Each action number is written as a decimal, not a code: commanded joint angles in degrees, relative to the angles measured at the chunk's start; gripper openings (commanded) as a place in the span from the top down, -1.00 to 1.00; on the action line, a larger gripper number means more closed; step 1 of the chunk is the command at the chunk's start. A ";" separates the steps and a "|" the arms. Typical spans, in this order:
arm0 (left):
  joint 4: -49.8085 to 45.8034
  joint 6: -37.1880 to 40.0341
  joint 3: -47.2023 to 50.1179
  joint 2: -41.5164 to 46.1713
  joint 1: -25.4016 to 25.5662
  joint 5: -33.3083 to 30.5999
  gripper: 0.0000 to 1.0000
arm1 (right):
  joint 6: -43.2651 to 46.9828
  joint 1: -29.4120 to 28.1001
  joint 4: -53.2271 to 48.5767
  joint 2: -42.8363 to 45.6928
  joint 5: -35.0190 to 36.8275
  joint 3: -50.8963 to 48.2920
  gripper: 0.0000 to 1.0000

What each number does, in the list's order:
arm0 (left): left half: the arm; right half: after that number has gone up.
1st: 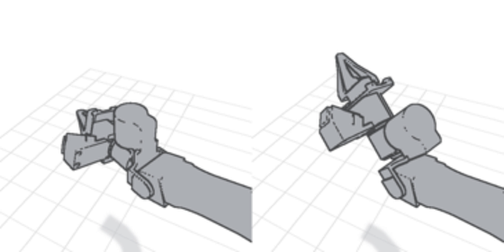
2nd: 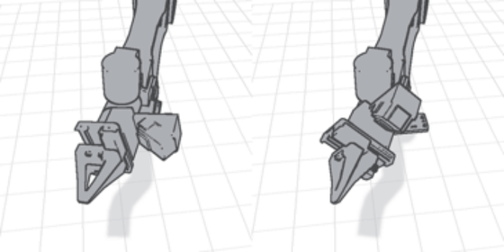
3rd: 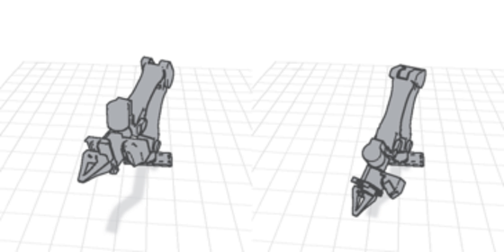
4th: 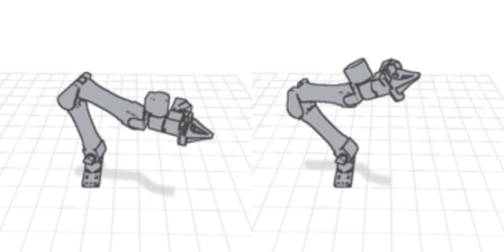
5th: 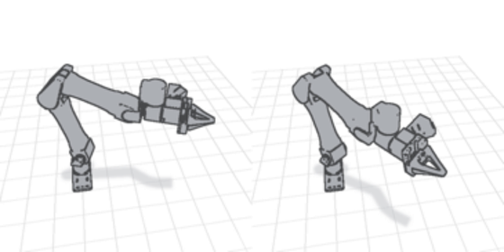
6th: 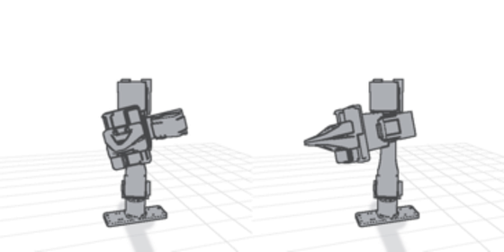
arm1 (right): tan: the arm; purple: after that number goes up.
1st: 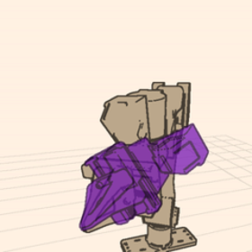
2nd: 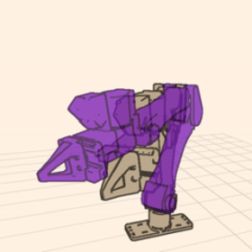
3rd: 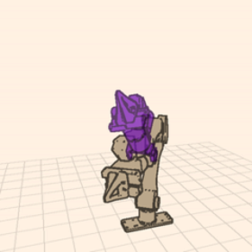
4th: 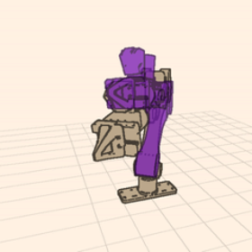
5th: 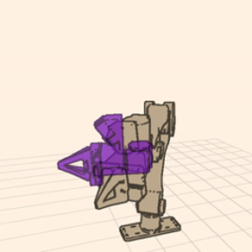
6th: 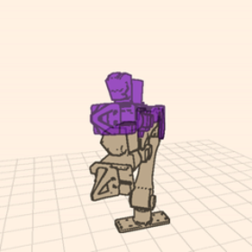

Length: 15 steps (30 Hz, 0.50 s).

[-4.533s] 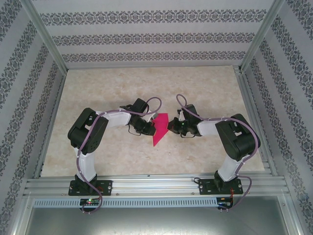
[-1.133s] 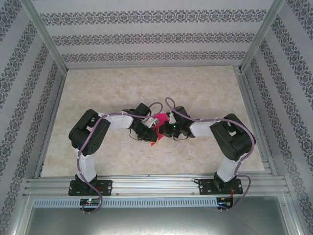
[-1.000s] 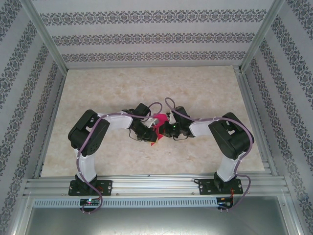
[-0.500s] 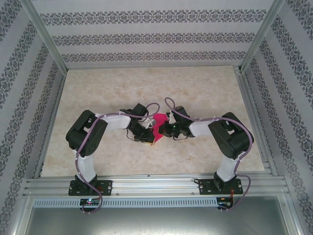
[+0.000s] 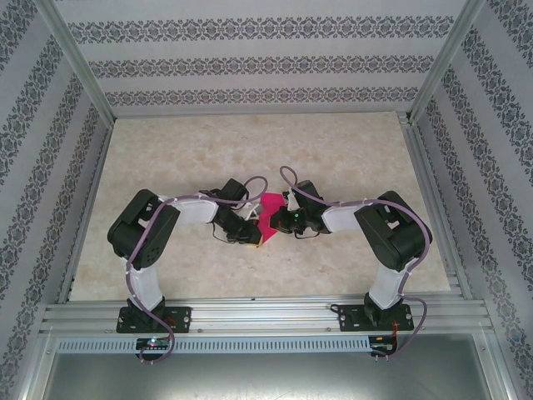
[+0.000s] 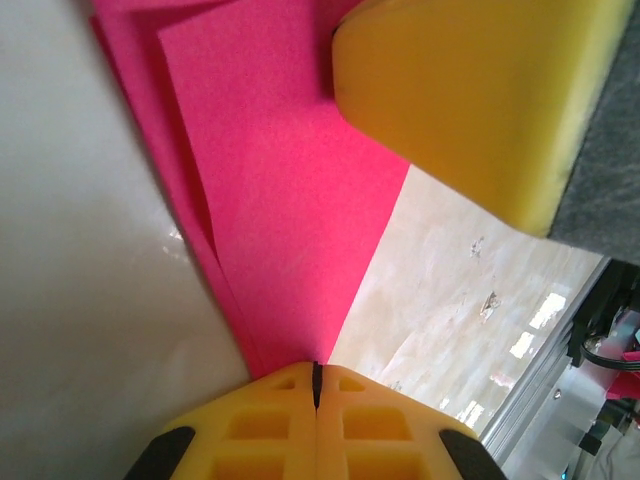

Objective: Fold a paper plane with a square sheet of paper (pick it up from the middle)

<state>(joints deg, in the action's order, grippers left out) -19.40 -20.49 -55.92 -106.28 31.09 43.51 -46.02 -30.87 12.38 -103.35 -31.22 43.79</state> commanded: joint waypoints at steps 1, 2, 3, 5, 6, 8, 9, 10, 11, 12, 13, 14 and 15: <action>-8.25 -0.93 3.66 0.89 -0.42 -3.96 0.92 | 2.19 1.25 -5.79 -2.21 5.21 -0.77 0.92; -8.33 -1.16 4.05 1.69 -0.41 -4.00 0.91 | 2.17 1.23 -5.88 -2.04 5.22 -0.73 0.92; -8.14 -1.56 4.28 2.49 -0.41 -3.97 0.91 | 2.17 1.25 -5.96 -1.88 5.25 -0.78 0.92; -8.48 -1.49 4.12 3.89 -0.37 -3.53 0.91 | 2.21 1.30 -6.09 -1.68 5.42 -0.81 0.91; -9.08 -1.36 3.62 4.44 -0.41 -3.39 0.90 | 2.19 1.27 -6.34 -1.54 5.48 -0.81 0.91; -9.94 -1.21 2.70 5.44 -0.41 -3.83 0.90 | 2.08 1.27 -6.31 -1.42 5.41 -0.81 0.91; -9.85 -1.39 2.26 6.13 -0.42 -4.05 0.90 | 1.92 1.25 -6.08 -1.33 5.36 -0.83 0.90; -9.34 -1.62 1.87 6.68 -0.42 -3.96 0.90 | 1.77 1.25 -5.83 -1.24 5.22 -0.89 0.90; -8.40 -2.17 1.55 7.32 -0.42 -3.72 0.89 | 1.56 1.19 -5.62 -1.21 5.04 -0.86 0.90; -7.32 -2.94 1.06 7.83 -0.41 -3.61 0.88 | 1.44 1.12 -5.39 -1.24 4.89 -0.77 0.90; -5.90 -3.77 0.79 8.16 -0.42 -3.53 0.87 | 1.33 1.08 -5.42 -1.24 4.95 -0.67 0.89; -4.03 -4.79 0.46 8.37 -0.39 -3.34 0.85 | 1.28 1.07 -5.43 -1.19 5.03 -0.56 0.89; -1.97 -5.89 -0.04 8.45 -0.42 -3.11 0.81 | 1.12 1.08 -5.35 -1.28 5.04 -0.47 0.89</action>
<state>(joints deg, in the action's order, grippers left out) -24.82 -23.00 -53.82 -99.59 31.09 40.45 -45.87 -30.85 12.36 -103.28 -31.18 43.79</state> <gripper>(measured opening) 0.079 0.059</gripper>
